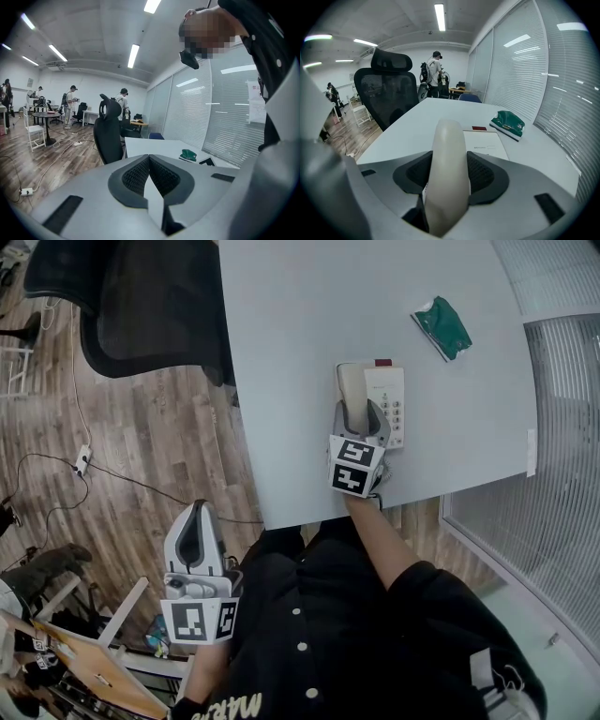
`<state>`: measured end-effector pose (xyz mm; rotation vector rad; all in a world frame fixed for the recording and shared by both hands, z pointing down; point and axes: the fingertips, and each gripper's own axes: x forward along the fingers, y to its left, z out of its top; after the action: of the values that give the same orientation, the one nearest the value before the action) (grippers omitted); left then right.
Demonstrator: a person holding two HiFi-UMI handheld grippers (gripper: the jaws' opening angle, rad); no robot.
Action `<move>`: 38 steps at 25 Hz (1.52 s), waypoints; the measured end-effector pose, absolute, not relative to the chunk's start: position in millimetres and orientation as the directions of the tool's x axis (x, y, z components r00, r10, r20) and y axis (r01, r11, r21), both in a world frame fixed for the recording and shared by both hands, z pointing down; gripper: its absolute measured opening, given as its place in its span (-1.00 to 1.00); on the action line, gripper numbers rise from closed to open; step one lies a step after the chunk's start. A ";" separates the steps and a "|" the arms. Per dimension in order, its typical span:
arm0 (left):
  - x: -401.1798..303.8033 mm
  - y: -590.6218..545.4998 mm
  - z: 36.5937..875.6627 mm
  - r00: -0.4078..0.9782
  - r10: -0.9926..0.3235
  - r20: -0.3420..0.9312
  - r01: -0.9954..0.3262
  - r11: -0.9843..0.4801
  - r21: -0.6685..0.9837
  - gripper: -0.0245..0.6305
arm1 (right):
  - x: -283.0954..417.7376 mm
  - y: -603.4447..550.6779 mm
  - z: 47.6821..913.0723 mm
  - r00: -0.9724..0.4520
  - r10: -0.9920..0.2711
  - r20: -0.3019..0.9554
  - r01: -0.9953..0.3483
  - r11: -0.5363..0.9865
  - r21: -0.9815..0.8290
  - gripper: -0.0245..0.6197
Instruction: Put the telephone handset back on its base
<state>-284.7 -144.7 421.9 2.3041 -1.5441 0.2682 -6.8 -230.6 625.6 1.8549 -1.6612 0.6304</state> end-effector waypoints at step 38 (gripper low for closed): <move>-224.9 -161.5 320.7 0.394 -0.918 0.051 -0.918 -0.391 0.063 -0.88 | 83.9 -167.1 348.9 -0.299 -0.942 0.153 -0.953 0.287 -0.098 -0.83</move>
<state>-224.9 -161.5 320.7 2.5550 -1.6860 0.0118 83.9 -167.1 348.9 1.8192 -2.4670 0.2621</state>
